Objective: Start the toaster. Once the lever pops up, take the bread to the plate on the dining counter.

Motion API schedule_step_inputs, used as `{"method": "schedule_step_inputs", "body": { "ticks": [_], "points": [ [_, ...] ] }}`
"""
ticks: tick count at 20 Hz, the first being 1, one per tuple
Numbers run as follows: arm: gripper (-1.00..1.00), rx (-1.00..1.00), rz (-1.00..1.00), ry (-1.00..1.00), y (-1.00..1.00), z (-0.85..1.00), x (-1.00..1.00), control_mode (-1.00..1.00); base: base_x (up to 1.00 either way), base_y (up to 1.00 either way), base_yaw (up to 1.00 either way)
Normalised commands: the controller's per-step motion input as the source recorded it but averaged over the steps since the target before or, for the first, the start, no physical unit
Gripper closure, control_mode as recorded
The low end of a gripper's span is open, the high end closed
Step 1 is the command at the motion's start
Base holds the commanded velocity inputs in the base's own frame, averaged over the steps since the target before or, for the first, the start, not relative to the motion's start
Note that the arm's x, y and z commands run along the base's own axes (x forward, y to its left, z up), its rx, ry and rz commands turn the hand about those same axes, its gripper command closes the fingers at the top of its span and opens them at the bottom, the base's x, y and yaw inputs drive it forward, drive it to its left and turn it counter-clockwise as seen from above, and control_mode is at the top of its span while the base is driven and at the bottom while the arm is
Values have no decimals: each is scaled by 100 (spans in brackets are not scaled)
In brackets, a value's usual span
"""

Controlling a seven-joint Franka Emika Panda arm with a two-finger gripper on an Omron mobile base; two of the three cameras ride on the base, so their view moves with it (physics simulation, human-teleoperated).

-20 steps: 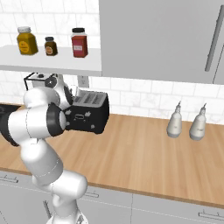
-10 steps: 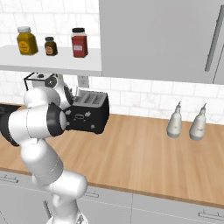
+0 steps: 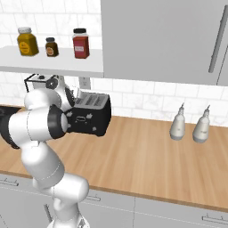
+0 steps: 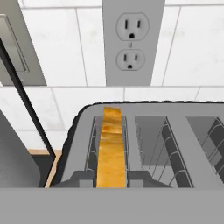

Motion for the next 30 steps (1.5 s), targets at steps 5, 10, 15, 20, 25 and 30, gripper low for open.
{"method": "schedule_step_inputs", "body": {
  "ticks": [5,10,15,20,25,30],
  "points": [
    [100,0,0,-1,0,1,0,-100,0,0,0],
    [100,0,0,0,0,7,0,-100,0,0,0],
    [100,0,0,0,0,18,-3,-100,0,0,0],
    [100,0,0,-4,0,35,-21,-100,0,0,0],
    [100,0,0,-13,0,39,-28,-100,0,0,0],
    [100,0,0,-18,0,39,-44,-100,0,0,0]
  ]
}}
